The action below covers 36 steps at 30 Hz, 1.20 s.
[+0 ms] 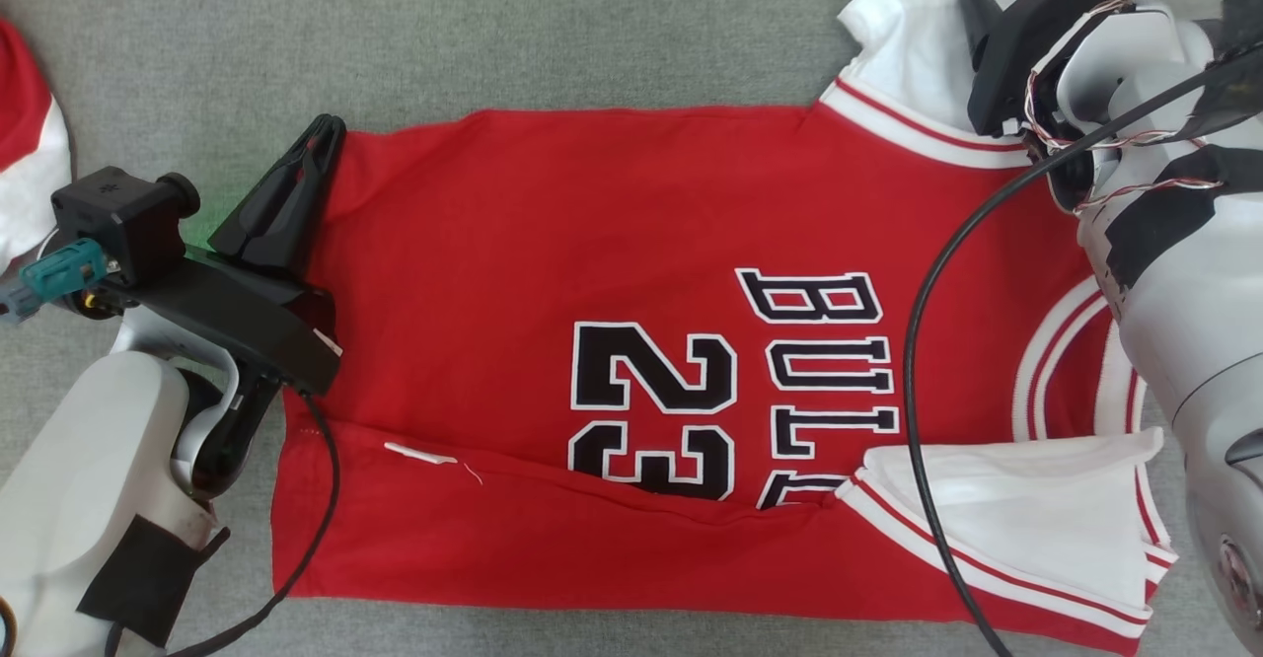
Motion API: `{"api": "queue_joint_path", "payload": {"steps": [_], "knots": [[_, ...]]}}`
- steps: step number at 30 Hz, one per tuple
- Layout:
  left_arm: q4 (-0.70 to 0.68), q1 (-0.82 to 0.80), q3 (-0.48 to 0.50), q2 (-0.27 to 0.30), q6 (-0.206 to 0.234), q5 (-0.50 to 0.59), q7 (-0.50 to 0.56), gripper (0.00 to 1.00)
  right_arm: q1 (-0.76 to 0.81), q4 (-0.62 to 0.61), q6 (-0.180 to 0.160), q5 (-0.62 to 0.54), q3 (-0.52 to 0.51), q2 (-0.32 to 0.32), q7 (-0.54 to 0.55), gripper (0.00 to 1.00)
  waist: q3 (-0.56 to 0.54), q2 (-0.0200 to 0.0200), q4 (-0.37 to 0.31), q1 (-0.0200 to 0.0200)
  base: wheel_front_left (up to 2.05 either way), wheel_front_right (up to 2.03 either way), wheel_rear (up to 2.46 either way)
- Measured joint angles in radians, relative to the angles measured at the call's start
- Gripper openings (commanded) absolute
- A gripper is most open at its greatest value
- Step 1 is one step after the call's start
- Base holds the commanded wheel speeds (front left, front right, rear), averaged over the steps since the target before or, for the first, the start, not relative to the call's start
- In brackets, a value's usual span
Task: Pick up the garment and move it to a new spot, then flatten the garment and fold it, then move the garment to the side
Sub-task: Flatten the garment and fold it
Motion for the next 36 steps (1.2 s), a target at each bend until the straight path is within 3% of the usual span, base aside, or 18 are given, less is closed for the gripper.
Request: {"api": "queue_joint_path", "payload": {"steps": [1, 2, 3, 14, 21, 28, 36], "knots": [[-0.001, 0.000, -0.001, 0.000, 0.000, 0.001, 0.000, 0.00, -0.001, 0.001, 0.000, -0.009, -0.001, -0.001, 0.001, 0.80, 0.006, 0.0000, 0.003, 0.0000, 0.00, 0.00, 0.00], [-0.002, -0.001, -0.001, 0.001, 0.003, 0.001, -0.004, 0.00, -0.004, 0.001, 0.000, -0.017, -0.004, -0.002, 0.002, 0.25, 0.011, 0.0000, 0.006, 0.0000, 0.00, 0.00, 0.00], [-0.003, -0.001, -0.001, 0.001, 0.003, 0.001, -0.005, 0.00, -0.009, 0.000, 0.000, -0.021, -0.010, -0.002, 0.002, 0.00, 0.015, -0.0001, 0.008, 0.0000, 0.00, 0.00, 0.00], [0.017, 0.027, 0.009, 0.013, 0.013, -0.008, -0.041, 0.00, -0.013, 0.007, 0.000, -0.087, -0.065, 0.012, -0.081, 0.00, -0.012, 0.0000, -0.001, 0.0000, 0.00, 0.00, 0.00], [0.051, 0.066, 0.022, 0.027, 0.015, -0.033, -0.060, 0.00, 0.035, -0.021, 0.000, -0.020, -0.075, 0.044, -0.171, 0.00, -0.065, 0.0000, -0.025, -0.0002, 0.00, 0.00, 0.00], [0.066, 0.115, 0.031, 0.035, 0.032, -0.044, -0.071, 0.00, 0.186, -0.192, 0.000, 0.150, 0.011, 0.028, -0.212, 0.00, -0.126, -0.0001, -0.058, -0.0002, 0.00, 0.00, 0.00], [0.054, 0.176, 0.046, 0.058, 0.049, -0.061, -0.078, 0.00, 0.393, -0.489, 0.000, 0.382, 0.138, -0.108, -0.226, 0.00, -0.186, -0.0002, -0.098, -0.0003, 0.00, 0.00, 0.00]]}}
